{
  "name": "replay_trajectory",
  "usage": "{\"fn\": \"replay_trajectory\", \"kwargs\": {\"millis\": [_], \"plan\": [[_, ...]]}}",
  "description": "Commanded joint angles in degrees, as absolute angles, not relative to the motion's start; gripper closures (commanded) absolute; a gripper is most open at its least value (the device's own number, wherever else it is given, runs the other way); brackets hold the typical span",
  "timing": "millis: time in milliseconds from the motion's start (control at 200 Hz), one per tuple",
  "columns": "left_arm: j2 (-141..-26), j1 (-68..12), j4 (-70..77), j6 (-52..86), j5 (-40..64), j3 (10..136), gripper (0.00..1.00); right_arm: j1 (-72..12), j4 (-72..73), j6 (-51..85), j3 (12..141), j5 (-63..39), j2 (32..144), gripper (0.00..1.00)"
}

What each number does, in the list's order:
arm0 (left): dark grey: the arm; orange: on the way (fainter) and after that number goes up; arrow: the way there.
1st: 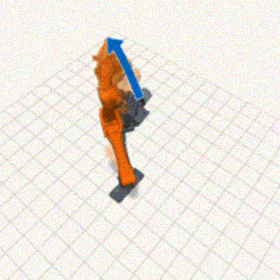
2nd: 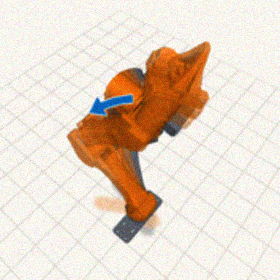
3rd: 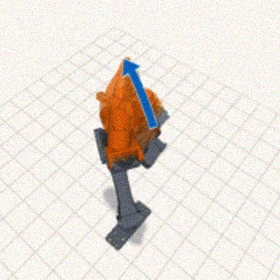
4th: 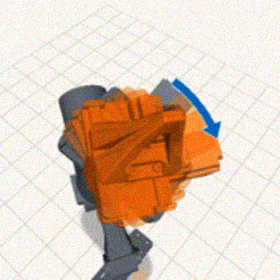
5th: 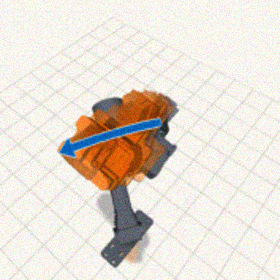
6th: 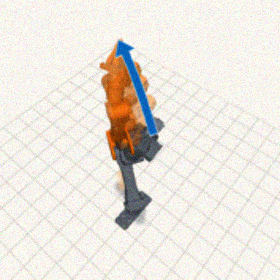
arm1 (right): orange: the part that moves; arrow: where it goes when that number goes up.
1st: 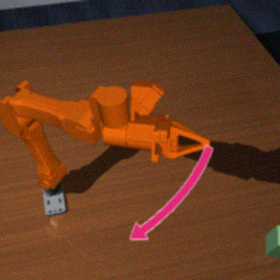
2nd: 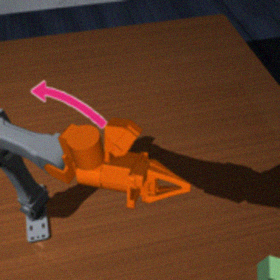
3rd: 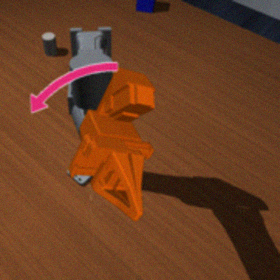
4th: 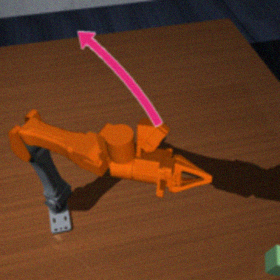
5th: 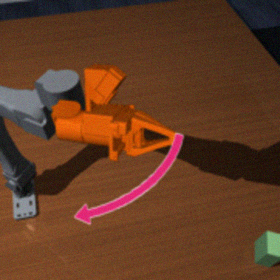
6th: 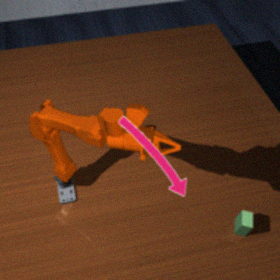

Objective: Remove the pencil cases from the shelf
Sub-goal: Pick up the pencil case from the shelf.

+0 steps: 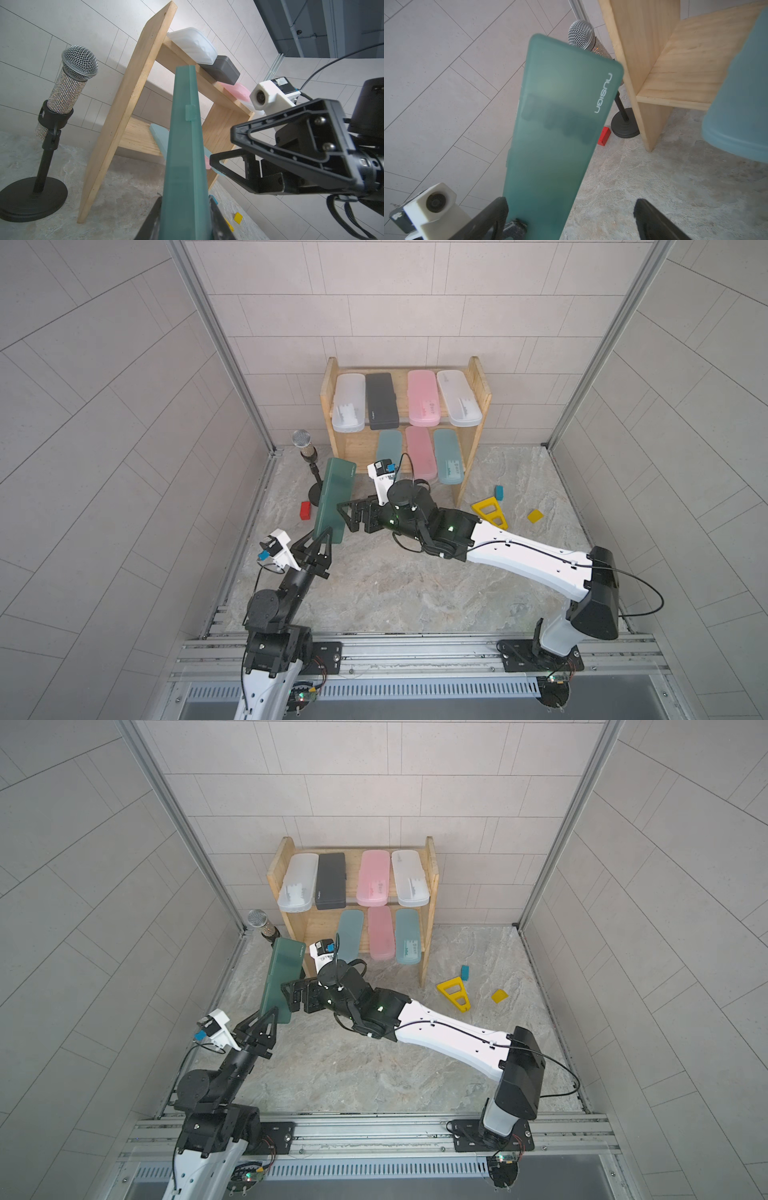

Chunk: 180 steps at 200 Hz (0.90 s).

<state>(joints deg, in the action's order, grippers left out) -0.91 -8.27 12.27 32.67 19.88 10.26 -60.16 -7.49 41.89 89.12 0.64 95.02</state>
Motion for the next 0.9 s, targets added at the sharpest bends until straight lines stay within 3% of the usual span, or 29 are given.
{"fn": "replay_trajectory", "kwargs": {"millis": [0,645,896], "plan": [[-0.18,-8.22,13.98,31.02,19.92,12.14,1.00,-60.94,-7.90,42.54,91.99,0.23,95.88,0.00],[-0.18,-8.28,14.59,32.16,22.50,12.04,1.00,-61.79,-8.83,44.91,100.21,0.93,104.78,0.00],[-0.18,-8.33,14.16,32.43,22.43,11.78,1.00,-61.44,-8.45,44.33,98.27,2.09,103.09,0.21]]}}
